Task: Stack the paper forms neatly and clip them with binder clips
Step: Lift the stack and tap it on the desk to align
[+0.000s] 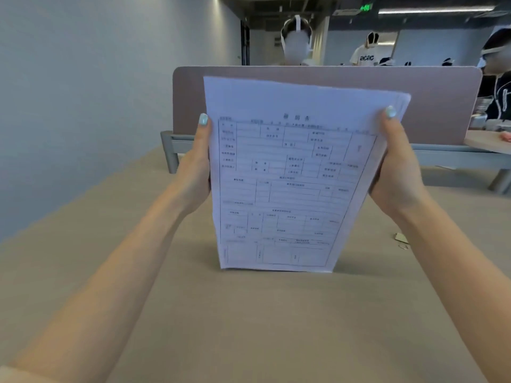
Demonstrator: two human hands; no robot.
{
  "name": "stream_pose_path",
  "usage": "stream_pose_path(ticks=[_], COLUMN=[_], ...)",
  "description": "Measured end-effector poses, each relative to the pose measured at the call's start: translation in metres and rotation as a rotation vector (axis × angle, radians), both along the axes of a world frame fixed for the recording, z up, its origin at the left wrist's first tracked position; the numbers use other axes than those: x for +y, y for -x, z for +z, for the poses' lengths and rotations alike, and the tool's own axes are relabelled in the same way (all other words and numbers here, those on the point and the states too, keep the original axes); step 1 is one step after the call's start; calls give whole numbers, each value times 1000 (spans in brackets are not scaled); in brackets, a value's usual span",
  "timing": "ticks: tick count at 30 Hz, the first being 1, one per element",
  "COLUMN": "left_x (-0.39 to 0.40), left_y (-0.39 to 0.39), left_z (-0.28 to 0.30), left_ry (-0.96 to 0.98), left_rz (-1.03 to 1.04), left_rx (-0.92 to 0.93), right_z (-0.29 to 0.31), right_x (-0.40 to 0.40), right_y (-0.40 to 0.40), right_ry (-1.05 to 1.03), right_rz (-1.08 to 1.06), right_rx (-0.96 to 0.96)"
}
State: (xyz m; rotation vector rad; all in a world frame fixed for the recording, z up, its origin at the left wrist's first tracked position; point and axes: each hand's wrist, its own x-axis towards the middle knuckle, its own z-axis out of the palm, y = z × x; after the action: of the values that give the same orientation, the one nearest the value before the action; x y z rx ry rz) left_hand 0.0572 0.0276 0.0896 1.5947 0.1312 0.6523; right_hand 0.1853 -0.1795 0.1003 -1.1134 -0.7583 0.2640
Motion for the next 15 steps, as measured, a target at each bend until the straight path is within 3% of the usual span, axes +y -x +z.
stream_pose_path(ticks=[7, 12, 15], left_x=[-5, -2, 5], left_y=[-5, -5, -3], left_z=[-6, 11, 16], left_ry=[-109, -9, 10], left_rz=[-3, -112, -117], left_rx=[-13, -133, -134], right_z=[-7, 15, 20], right_x=[6, 0, -6], right_y=[-1, 2, 2], right_ry=[147, 43, 86], right_rz=[-89, -20, -56], right_rx=[-116, -124, -153])
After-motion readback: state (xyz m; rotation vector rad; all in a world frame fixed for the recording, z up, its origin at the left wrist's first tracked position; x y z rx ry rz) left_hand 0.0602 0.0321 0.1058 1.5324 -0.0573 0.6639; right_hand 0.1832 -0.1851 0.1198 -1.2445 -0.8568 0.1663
